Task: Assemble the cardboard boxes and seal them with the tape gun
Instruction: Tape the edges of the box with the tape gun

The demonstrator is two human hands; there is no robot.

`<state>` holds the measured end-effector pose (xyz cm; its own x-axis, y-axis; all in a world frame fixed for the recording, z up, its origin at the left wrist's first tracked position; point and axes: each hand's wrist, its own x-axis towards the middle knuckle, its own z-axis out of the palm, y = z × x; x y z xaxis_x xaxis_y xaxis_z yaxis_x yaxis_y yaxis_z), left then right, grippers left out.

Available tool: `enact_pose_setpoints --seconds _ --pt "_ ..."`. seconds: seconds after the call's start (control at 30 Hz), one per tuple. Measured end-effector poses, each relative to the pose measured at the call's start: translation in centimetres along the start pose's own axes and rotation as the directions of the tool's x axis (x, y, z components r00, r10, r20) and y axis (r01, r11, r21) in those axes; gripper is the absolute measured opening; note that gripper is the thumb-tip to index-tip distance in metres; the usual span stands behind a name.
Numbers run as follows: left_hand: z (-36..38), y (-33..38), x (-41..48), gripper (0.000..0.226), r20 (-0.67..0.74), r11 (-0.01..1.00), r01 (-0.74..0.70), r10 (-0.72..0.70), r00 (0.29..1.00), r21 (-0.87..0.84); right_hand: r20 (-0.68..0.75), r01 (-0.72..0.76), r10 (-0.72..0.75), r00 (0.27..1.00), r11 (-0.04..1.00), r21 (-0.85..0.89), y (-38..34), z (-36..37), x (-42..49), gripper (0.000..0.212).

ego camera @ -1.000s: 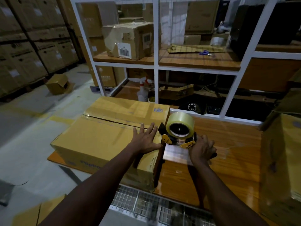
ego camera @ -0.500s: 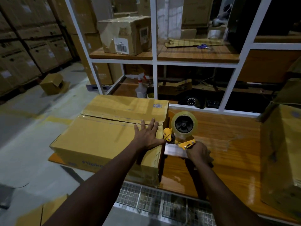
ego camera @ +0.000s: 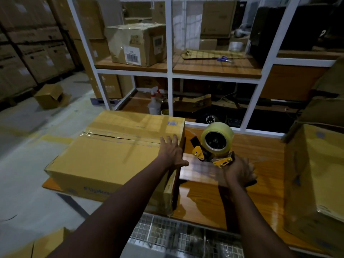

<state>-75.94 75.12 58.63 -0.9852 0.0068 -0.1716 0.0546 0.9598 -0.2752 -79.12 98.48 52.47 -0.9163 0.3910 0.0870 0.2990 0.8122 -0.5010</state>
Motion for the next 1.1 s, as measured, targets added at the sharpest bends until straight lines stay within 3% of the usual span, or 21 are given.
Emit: enact_pose_setpoints --seconds 0.1,0.27,0.53,0.67,0.97,1.1 --pt "0.3 0.4 0.4 0.078 0.01 0.998 0.012 -0.011 1.0 -0.058 -0.037 0.002 -0.002 0.999 1.0 0.001 -0.5 -1.6 0.7 0.011" --pt "2.1 -1.2 0.2 0.08 -0.055 0.947 -0.039 0.023 0.998 -0.318 -0.119 0.019 -0.012 0.993 0.998 0.053 -1.9 -3.8 0.8 0.005" --pt "5.6 -10.2 -1.1 0.066 -0.02 0.943 0.083 -0.095 0.995 -0.322 -0.229 0.158 -0.155 0.961 0.987 -0.006 -7.9 -5.1 -1.7 0.01" --pt "7.5 -15.7 -2.9 0.062 0.001 0.933 0.131 -0.139 0.99 -0.335 -0.273 0.27 -0.27 0.923 0.962 -0.036 -12.4 -4.3 -4.2 0.025" --pt "11.5 -29.4 -5.8 0.058 0.007 0.941 0.207 -0.213 0.977 -0.266 -0.221 0.313 -0.352 0.91 0.93 -0.193 -23.1 -1.2 -10.0 0.05" --pt "12.5 -35.4 -6.2 0.057 0.024 0.957 0.119 -0.117 0.993 -0.265 -0.22 0.334 -0.371 0.902 0.923 -0.189 -26.6 0.7 -12.8 0.045"
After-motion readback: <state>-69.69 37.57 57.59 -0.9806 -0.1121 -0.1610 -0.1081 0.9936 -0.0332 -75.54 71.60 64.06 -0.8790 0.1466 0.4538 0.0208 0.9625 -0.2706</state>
